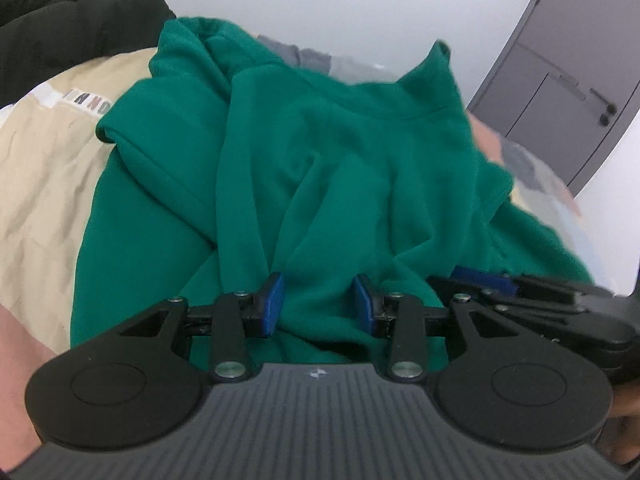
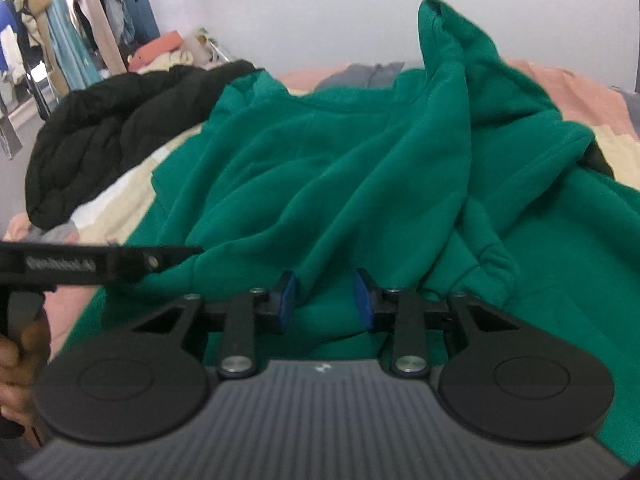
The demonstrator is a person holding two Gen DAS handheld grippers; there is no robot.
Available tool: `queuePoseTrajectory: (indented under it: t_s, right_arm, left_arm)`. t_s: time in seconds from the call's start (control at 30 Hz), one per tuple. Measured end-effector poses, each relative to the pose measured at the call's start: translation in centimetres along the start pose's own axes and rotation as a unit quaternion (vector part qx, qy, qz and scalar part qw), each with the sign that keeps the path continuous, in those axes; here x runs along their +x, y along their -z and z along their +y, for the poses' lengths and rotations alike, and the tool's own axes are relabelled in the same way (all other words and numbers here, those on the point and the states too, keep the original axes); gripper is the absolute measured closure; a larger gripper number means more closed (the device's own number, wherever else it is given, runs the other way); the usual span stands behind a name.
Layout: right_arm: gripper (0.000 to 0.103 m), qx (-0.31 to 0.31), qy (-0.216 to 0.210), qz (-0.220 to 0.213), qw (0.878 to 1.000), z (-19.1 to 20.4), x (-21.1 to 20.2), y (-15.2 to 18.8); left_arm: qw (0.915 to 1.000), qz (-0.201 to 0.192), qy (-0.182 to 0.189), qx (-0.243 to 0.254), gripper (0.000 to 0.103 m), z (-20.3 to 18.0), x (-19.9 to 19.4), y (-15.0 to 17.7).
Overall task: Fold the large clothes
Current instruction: 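Push the folded bundle together with both open tools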
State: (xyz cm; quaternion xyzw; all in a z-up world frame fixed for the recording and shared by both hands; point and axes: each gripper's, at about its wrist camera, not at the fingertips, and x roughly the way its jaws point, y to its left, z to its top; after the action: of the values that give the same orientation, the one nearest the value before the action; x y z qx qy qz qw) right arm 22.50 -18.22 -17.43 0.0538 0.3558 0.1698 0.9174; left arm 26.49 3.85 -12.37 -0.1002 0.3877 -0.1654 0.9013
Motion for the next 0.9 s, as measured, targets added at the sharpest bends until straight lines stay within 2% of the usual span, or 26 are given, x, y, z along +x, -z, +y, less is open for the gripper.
queuePoseTrajectory:
  t_s: [0.17,0.23,0.27,0.47,0.6,0.73,0.83,0.9]
  right_arm:
    - [0.070,0.003,-0.003,0.002,1.000,-0.3,0.2,0.3]
    - [0.070,0.014,-0.008,0.001,1.000,-0.6,-0.1,0.2]
    - [0.070,0.020,-0.010,0.000,1.000,-0.7,-0.4,0.0]
    - [0.068,0.032,-0.013,-0.021,0.999,-0.9,-3.9,-0.4]
    - [0.067,0.048,-0.007,-0.028,0.998,-1.6,-6.8,-0.6]
    - [0.067,0.072,0.008,-0.012,0.997,-3.5,-9.6,-0.8]
    - [0.067,0.074,0.026,0.021,0.997,-5.7,-11.5,-0.9]
    - [0.063,0.071,0.034,0.046,0.996,-7.5,-12.9,-1.1]
  left_arm:
    - [0.9999,-0.006,0.003,-0.008,0.058,0.1,-0.4,-0.1]
    - [0.9999,-0.011,-0.001,-0.010,0.049,0.2,-1.3,-0.2]
    - [0.9997,-0.018,0.000,-0.014,0.049,0.3,-2.0,-0.1]
    - [0.9985,-0.046,-0.003,-0.029,0.048,0.5,-6.7,0.7]
    - [0.9978,-0.046,-0.015,-0.046,0.047,1.1,-9.8,2.1]
    - [0.9955,-0.033,-0.045,-0.076,0.043,2.6,-11.8,3.6]
    - [0.9911,-0.014,-0.058,-0.119,0.042,4.6,-12.4,4.2]
    - [0.9863,-0.007,-0.062,-0.153,0.041,6.2,-12.9,4.4]
